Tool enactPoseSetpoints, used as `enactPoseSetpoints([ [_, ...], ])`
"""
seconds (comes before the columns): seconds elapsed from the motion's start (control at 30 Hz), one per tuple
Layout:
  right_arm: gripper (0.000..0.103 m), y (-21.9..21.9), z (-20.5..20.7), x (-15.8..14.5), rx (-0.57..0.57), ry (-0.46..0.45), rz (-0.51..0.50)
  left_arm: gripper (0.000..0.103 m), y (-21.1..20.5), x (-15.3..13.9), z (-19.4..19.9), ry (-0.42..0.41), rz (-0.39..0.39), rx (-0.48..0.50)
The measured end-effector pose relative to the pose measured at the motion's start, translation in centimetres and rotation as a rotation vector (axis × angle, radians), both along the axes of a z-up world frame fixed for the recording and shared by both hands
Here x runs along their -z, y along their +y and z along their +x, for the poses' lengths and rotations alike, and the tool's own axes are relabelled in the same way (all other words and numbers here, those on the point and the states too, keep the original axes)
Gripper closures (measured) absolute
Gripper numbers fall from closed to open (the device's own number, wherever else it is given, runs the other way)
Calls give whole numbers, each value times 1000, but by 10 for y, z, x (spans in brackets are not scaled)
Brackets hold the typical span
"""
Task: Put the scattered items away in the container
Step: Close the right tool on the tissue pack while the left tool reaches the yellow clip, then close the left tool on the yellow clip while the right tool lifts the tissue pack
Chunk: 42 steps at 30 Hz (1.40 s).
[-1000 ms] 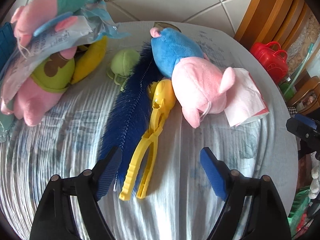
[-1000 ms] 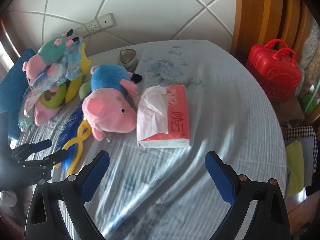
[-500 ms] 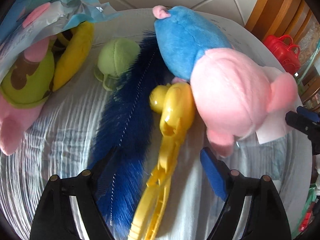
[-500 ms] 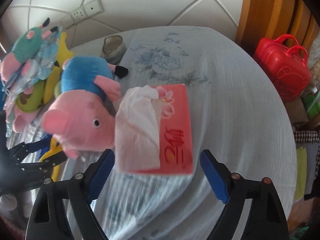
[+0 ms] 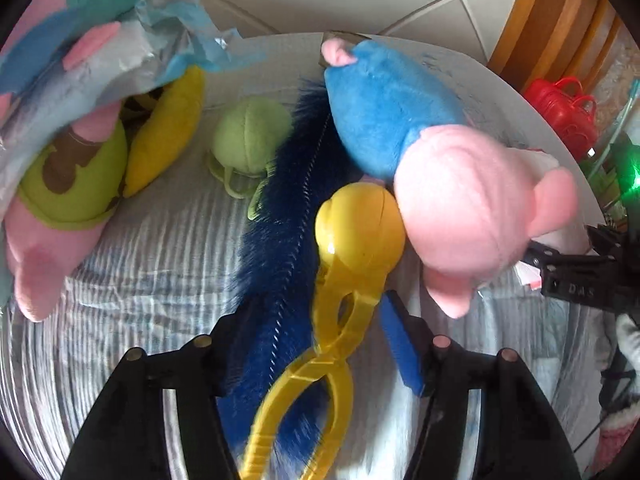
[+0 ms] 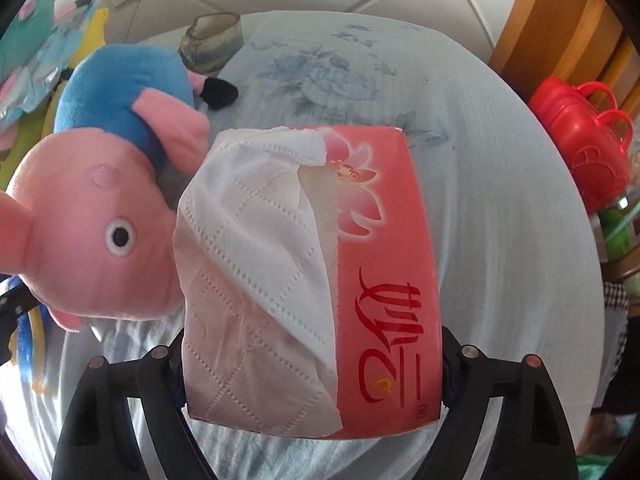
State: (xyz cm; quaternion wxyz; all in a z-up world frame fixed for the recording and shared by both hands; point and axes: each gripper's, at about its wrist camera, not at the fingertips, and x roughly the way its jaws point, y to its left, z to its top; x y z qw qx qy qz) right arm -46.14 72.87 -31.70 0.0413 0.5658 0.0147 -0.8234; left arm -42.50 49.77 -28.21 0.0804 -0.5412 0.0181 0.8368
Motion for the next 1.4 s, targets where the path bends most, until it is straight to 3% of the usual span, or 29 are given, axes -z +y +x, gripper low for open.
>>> enactPoseSetpoints([
  [0.1, 16, 5, 1, -2, 8, 8, -28, 43, 2, -7, 4, 12, 12, 16],
  [0.27, 15, 7, 2, -5, 13, 26, -44, 43, 15, 8, -2, -39, -17, 40],
  [0.43, 13, 6, 2, -7, 5, 43, -41, 43, 31, 25, -9, -49, -114, 25],
  [0.57, 14, 2, 2, -2, 1, 44, -28, 43, 28, 29, -15, -64, -69, 5],
  [0.63, 14, 0, -1, 0, -4, 51, -7, 53, 22, 27, -16, -71, -41, -9],
  [0.67, 16, -1, -2, 0, -5, 55, 5, 65, 20, 24, -16, -73, -42, -12],
  [0.73, 18, -2, -1, -2, 0, 60, 13, 70, 16, 17, -12, -92, -27, -14],
  [0.9, 18, 4, 19, -18, 20, 76, -47, 71, 2, -22, 16, -43, -19, -22],
  [1.1, 18, 13, 73, -65, 20, 131, -156, 71, -20, -82, 64, 41, -19, -53],
  [1.2, 18, 6, 99, -86, -11, 162, -168, 71, -12, -91, 72, 76, -22, -68],
  [1.4, 18, -17, 137, -119, -96, 215, -167, 71, -24, -118, 122, 130, -33, -132],
])
